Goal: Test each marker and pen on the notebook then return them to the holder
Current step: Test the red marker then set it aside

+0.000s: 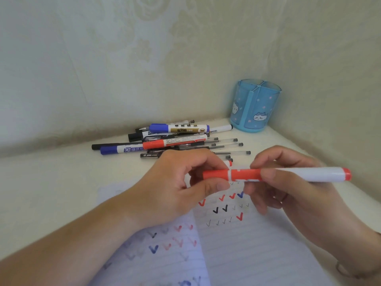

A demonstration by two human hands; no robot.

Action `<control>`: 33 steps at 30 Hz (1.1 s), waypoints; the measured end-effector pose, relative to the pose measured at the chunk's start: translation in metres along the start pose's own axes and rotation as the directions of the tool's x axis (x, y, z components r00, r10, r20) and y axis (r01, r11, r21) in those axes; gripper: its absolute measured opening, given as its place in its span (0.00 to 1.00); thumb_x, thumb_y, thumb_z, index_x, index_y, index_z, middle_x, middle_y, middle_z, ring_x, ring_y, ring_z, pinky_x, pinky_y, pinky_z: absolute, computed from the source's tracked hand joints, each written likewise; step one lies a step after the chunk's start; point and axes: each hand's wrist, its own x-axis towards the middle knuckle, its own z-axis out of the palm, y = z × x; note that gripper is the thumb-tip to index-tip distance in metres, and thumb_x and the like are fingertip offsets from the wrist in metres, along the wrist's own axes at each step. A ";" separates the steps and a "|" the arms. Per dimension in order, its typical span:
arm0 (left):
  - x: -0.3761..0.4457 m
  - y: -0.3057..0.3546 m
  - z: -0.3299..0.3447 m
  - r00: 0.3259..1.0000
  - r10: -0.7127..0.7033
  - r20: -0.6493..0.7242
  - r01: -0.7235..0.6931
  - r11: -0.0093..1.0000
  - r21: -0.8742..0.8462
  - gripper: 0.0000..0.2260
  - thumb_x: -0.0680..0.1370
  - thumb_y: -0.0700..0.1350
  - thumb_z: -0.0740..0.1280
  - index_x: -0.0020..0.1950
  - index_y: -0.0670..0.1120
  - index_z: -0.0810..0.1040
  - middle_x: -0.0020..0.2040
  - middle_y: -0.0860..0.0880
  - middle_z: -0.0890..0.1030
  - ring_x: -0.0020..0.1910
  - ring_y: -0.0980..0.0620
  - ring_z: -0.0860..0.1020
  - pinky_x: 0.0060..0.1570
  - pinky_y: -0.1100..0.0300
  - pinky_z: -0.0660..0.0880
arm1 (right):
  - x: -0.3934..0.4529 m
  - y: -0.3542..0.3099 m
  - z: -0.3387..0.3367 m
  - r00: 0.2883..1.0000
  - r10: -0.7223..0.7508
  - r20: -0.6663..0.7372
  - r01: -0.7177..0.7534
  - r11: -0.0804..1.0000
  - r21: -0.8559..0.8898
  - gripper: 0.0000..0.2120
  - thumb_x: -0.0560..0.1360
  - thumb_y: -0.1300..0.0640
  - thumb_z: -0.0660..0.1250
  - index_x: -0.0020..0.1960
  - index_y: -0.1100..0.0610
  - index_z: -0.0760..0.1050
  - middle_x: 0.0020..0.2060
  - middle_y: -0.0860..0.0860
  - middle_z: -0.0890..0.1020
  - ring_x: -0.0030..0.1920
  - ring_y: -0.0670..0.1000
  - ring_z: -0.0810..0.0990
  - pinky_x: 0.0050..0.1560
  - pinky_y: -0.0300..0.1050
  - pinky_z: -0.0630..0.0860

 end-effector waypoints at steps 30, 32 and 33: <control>0.011 -0.025 -0.010 0.965 -0.040 -0.260 0.132 0.930 0.344 0.17 0.72 0.56 0.70 0.59 0.54 0.80 0.43 0.59 0.79 0.44 0.59 0.77 0.46 0.73 0.69 | 0.010 -0.021 -0.057 0.995 -0.003 -0.100 0.020 0.985 0.173 0.30 0.74 0.31 0.54 0.48 0.56 0.79 0.50 0.64 0.82 0.43 0.64 0.80 0.39 0.54 0.75; 0.013 -0.032 -0.013 0.955 -0.012 -0.298 0.148 0.887 0.437 0.12 0.72 0.53 0.70 0.55 0.54 0.82 0.42 0.61 0.78 0.46 0.62 0.74 0.50 0.73 0.67 | 0.015 -0.014 -0.066 0.896 -0.181 -0.406 -0.062 0.853 -0.519 0.11 0.74 0.50 0.70 0.38 0.52 0.72 0.33 0.54 0.83 0.29 0.57 0.78 0.28 0.47 0.72; 0.014 -0.036 -0.016 0.947 -0.013 -0.320 0.174 0.860 0.479 0.11 0.73 0.51 0.71 0.54 0.53 0.82 0.44 0.61 0.77 0.47 0.62 0.73 0.52 0.71 0.66 | 0.016 -0.009 -0.073 0.883 -0.203 -0.424 -0.162 0.715 -0.680 0.10 0.74 0.53 0.71 0.41 0.49 0.70 0.32 0.52 0.83 0.28 0.57 0.78 0.28 0.48 0.72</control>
